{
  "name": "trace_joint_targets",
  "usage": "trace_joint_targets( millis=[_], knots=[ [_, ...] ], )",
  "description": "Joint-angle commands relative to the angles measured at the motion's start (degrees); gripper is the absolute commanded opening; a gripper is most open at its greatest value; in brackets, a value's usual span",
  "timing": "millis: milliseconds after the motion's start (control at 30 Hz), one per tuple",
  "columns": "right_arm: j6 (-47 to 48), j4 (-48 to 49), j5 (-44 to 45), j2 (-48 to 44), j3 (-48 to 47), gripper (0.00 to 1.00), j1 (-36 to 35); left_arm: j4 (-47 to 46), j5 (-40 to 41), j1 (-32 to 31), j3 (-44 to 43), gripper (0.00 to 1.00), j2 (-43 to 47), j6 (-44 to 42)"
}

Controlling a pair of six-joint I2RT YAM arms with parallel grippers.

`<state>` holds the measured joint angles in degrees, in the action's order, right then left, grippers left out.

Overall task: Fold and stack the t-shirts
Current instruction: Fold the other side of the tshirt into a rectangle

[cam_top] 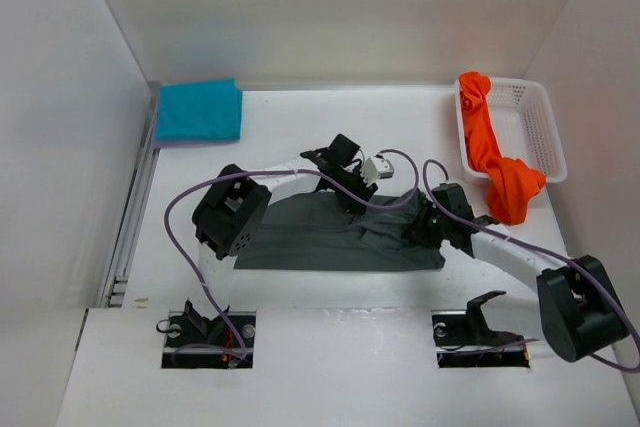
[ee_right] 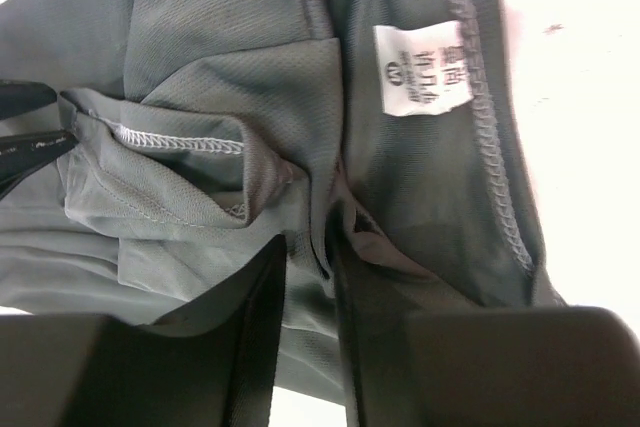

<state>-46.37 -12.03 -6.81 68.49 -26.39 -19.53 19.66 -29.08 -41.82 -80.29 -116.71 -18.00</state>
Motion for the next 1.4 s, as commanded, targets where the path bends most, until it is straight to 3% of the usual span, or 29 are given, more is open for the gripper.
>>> trace_joint_targets(
  millis=[0,233,433,933,1267,1367],
  knots=[
    [-0.5,2.2,0.7,1.4,-2.3,0.27,-1.6,-1.6,-0.7,-0.3,0.4,0.23,1.0,-0.1],
    [-0.2,-3.7,3.5,-1.5,-3.0,0.33,-2.8,-1.3,-0.7,-0.1,0.2,0.23,0.9,-0.1],
    [0.1,-8.6,7.9,-6.3,-4.4,0.30,-3.0,-1.4,-0.7,0.0,0.0,0.23,0.5,0.0],
    [0.1,-7.9,7.4,0.1,-5.8,0.27,-4.4,-1.2,-0.9,0.1,-0.3,0.23,0.3,0.1],
    [0.4,-7.8,7.5,1.0,-7.3,0.04,-5.7,-1.2,-1.2,0.1,0.0,0.23,0.3,0.2],
    [0.2,-9.4,8.0,-0.2,-7.5,0.01,-6.1,-1.3,-0.7,0.2,0.0,0.18,0.3,0.2]
  ],
)
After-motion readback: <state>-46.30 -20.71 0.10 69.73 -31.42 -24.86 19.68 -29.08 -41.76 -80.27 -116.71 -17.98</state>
